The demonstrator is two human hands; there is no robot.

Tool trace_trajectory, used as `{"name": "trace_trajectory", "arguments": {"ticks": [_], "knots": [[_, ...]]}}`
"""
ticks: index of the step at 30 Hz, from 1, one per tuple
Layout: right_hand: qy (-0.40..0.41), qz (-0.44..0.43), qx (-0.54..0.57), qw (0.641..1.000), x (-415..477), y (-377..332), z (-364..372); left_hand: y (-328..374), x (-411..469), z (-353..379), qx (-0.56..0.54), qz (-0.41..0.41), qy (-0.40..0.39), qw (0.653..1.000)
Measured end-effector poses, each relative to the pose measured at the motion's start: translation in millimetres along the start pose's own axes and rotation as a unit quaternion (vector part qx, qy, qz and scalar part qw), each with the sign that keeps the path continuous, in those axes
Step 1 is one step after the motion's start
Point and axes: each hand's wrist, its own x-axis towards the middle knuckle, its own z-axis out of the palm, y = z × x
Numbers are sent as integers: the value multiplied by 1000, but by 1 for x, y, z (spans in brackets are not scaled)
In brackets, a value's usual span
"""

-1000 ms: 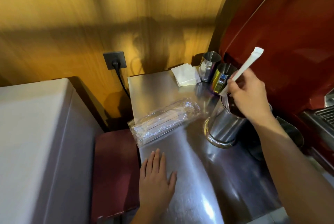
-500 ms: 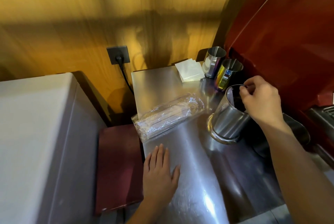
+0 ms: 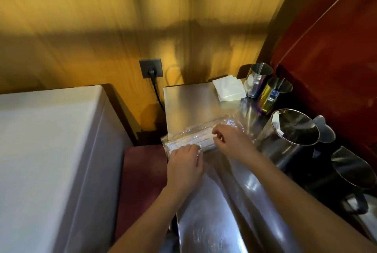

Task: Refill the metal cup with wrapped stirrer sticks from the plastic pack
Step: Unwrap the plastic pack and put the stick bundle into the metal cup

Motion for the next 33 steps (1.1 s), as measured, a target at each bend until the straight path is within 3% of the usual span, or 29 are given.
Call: {"name": "trace_trajectory", "arguments": {"ticks": [3, 8, 14, 17, 20, 22, 24, 25, 30, 33], "knots": [[-76, -40, -93, 992, 13, 10, 26, -16, 22, 7, 48, 8, -12, 999], [-173, -69, -186, 965, 28, 24, 45, -43, 35, 24, 128, -23, -122, 984], [-153, -109, -217, 958, 30, 34, 52, -53, 42, 28, 97, -41, -180, 978], [-119, -144, -226, 956, 30, 39, 54, -52, 54, 21, -20, -136, -145, 980], [-94, -160, -235, 954, 27, 41, 55, -58, 59, 19, -24, -249, -84, 964], [-62, -178, -245, 951, 26, 42, 57, -65, 60, 18, -121, -366, -91, 918], [-45, -189, -231, 953, 26, 42, 56, -69, 61, 15, -292, -442, -102, 842], [-58, -191, -214, 956, 27, 43, 56, -71, 61, 14, -317, -446, -99, 831], [-137, -123, -58, 981, 36, 42, 56, -73, 62, 12, -293, -393, -29, 871], [-192, -93, -66, 975, 37, 44, 56, -71, 58, 14, -324, -392, 4, 861]]}}
